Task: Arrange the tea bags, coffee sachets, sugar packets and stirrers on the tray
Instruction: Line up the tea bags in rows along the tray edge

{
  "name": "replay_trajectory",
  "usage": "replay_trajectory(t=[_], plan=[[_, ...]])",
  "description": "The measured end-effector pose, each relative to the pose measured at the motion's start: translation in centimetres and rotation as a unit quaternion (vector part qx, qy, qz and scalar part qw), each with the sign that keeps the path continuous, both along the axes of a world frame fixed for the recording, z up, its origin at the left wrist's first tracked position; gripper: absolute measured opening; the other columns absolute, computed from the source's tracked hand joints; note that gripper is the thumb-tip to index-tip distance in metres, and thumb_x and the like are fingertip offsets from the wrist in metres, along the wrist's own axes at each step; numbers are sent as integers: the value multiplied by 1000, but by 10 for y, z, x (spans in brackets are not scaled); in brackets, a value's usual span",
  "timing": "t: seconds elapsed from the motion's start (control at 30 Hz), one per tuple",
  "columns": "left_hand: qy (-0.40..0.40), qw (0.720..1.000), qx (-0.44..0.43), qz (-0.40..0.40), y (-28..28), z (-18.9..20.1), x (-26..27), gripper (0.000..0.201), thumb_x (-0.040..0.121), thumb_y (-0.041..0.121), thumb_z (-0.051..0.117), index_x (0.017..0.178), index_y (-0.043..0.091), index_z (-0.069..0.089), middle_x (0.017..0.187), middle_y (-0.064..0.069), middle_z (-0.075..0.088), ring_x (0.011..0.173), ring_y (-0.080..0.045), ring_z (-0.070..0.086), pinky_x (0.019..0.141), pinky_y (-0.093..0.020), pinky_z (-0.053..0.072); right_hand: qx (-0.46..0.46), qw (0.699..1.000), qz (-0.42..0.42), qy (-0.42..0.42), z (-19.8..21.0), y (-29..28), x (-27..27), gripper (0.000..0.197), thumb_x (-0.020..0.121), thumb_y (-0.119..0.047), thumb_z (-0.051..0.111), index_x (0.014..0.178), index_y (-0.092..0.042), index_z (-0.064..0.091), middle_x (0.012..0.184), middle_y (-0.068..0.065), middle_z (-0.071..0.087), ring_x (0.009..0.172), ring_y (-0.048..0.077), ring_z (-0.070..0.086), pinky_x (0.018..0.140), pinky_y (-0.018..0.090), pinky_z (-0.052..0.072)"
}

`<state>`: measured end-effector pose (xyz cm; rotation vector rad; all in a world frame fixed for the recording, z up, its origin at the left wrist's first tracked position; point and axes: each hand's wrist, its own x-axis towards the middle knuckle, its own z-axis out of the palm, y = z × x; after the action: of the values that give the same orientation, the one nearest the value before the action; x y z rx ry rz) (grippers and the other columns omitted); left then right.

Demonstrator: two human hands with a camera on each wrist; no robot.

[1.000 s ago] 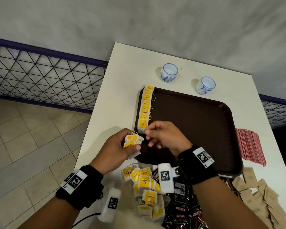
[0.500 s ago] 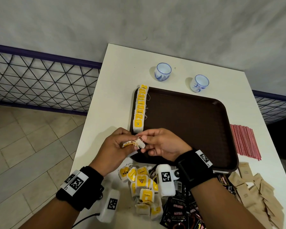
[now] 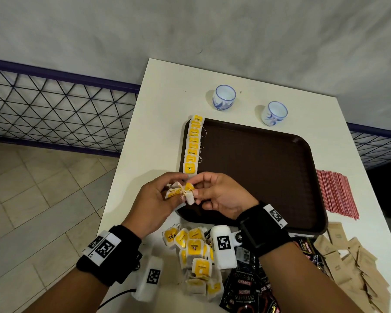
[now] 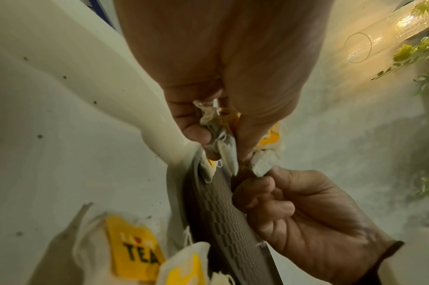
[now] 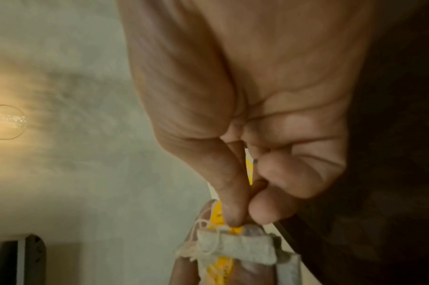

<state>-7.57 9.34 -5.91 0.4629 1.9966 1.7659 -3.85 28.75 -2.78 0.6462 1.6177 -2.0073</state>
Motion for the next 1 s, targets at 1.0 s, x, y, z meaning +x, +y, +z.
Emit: replay_trajectory(t=[1.0], plan=[[-21, 997, -61, 47, -18, -9, -3, 18, 85, 9, 79, 89, 25, 74, 77, 15, 72, 68, -1, 64, 62, -12, 47, 213, 975, -20, 66, 8, 29, -15, 11, 93, -1, 64, 93, -5, 54, 86, 28, 72, 69, 31, 72, 49, 27, 52]])
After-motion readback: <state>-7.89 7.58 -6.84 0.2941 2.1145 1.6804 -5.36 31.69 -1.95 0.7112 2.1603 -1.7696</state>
